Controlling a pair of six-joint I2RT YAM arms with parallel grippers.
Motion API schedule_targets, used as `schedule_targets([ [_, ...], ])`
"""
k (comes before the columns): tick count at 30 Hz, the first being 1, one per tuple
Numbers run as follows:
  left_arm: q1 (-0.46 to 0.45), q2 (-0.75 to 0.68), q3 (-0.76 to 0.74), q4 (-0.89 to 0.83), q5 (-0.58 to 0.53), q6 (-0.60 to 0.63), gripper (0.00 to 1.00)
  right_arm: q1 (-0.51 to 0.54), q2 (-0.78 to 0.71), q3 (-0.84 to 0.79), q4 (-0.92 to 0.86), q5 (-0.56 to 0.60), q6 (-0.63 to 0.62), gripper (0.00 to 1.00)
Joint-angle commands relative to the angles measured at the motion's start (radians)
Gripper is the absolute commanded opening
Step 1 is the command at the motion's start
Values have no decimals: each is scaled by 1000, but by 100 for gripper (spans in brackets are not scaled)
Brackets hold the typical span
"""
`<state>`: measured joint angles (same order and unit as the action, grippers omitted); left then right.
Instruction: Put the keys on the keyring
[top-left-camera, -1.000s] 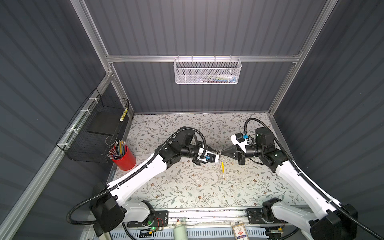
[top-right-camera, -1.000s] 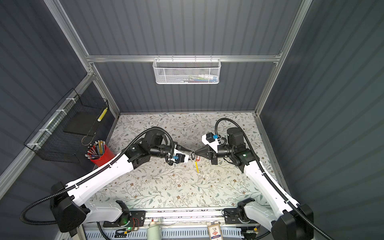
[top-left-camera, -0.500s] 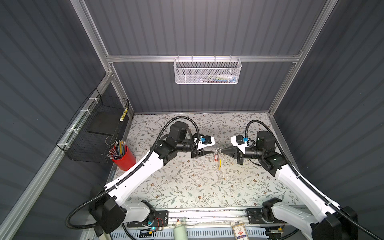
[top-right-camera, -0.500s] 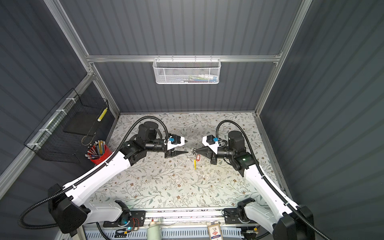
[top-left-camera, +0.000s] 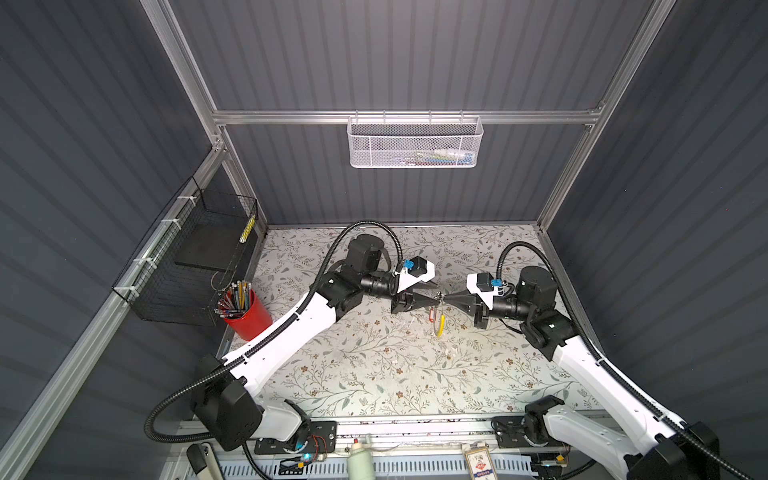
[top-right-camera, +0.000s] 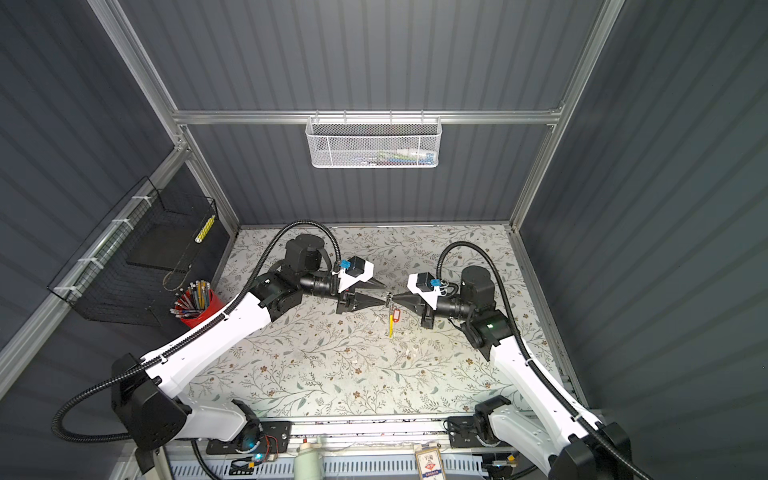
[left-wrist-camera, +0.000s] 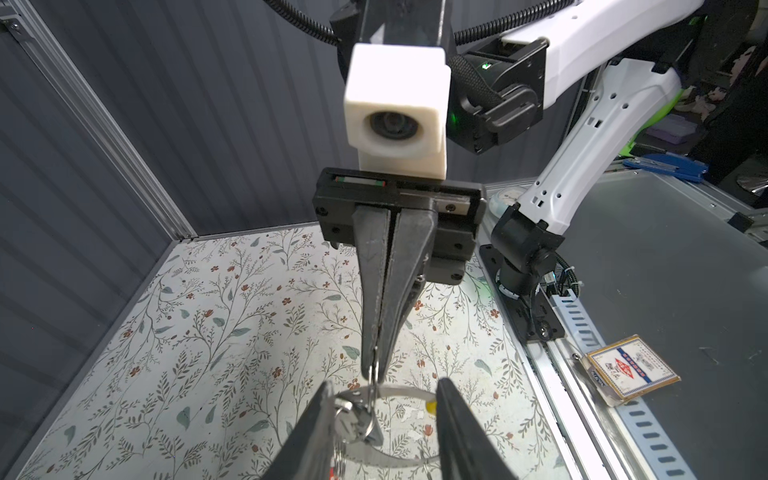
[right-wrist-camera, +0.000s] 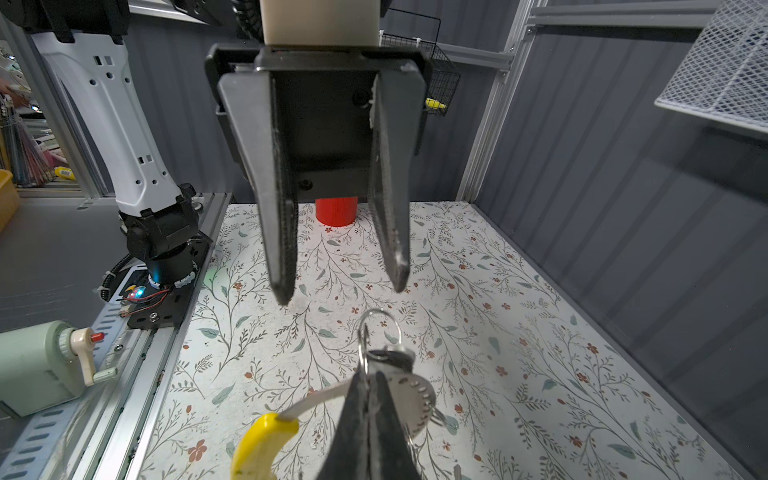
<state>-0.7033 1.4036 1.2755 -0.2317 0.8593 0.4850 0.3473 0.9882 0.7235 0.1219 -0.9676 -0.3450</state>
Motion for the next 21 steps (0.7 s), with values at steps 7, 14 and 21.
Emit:
schedule_targets([
  [7,-1,42,51,-36,19,-28,35,15,-9,-10,38,4,6,0],
  [14,-15,68,86,-105,-26,22,28,21,-6,-7,32,12,-6,0],
  [21,-30,84,112,-155,-43,66,19,26,-4,-3,25,23,-15,0],
])
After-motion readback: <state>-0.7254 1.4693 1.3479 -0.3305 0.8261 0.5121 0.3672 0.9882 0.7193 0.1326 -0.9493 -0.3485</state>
